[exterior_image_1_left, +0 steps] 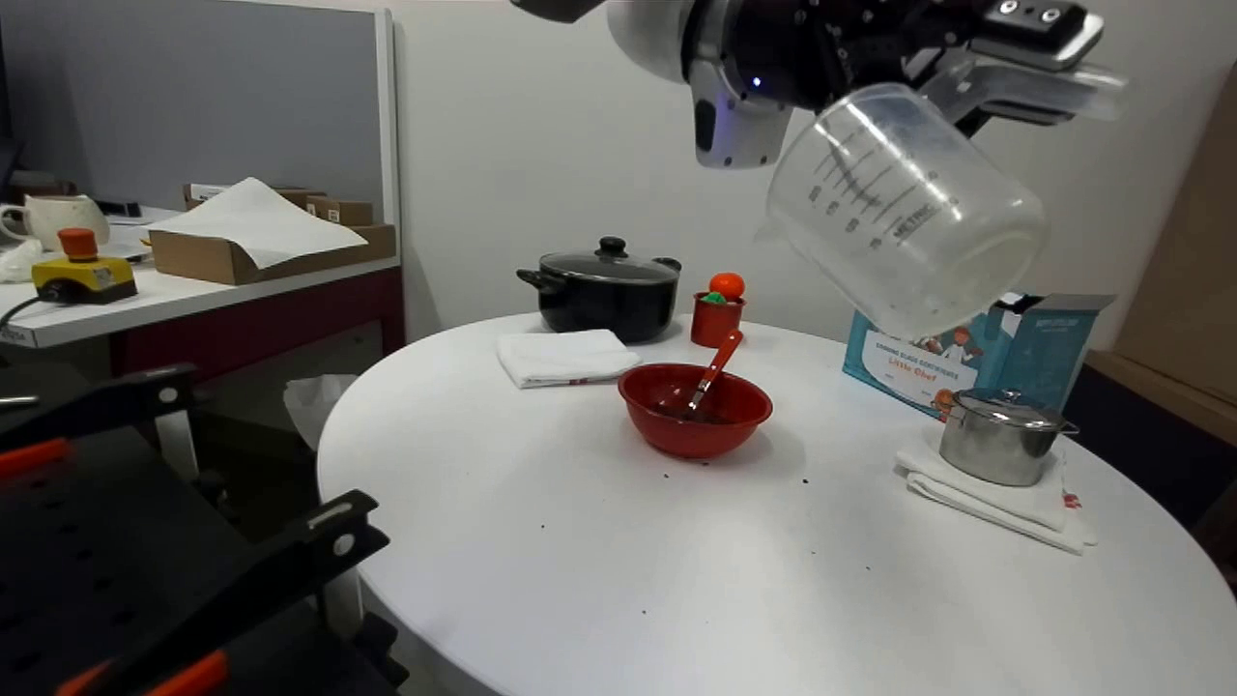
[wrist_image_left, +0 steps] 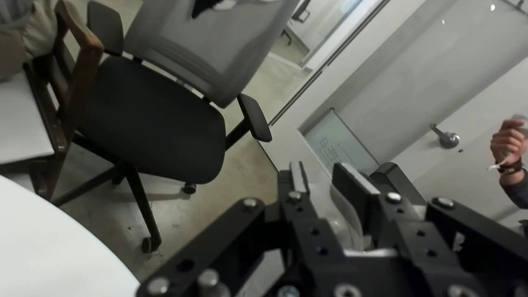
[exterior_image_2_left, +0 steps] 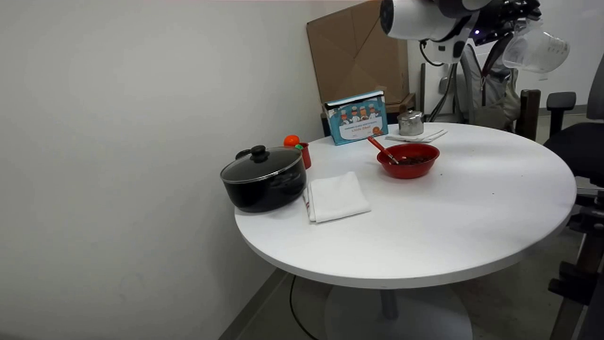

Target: Pour the contents of the clear jug into the red bowl

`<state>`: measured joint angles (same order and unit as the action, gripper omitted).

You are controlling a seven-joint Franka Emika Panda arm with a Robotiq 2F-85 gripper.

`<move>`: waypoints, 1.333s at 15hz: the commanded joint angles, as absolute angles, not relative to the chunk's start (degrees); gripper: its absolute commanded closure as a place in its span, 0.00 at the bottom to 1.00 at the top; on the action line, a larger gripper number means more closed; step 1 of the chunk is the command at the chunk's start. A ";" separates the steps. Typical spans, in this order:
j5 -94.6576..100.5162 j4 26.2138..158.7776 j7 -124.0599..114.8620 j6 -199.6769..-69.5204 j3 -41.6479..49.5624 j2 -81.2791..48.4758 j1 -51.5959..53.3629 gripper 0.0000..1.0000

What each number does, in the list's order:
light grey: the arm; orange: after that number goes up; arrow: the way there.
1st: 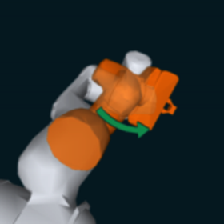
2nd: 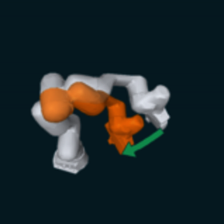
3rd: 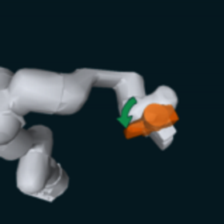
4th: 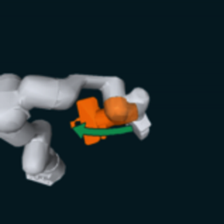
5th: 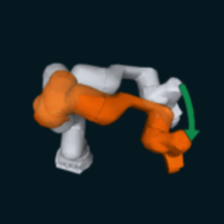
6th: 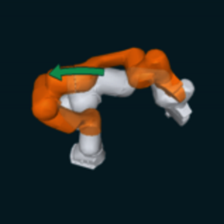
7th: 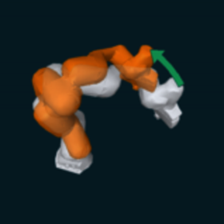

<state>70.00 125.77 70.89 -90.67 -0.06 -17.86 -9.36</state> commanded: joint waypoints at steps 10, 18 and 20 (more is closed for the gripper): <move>35.81 114.16 84.73 -89.38 6.99 -12.20 -14.79 0.89; 24.05 115.61 76.07 -103.71 10.42 -10.21 -16.44 0.89; 24.82 116.53 72.57 -111.06 11.27 -10.91 -16.54 0.89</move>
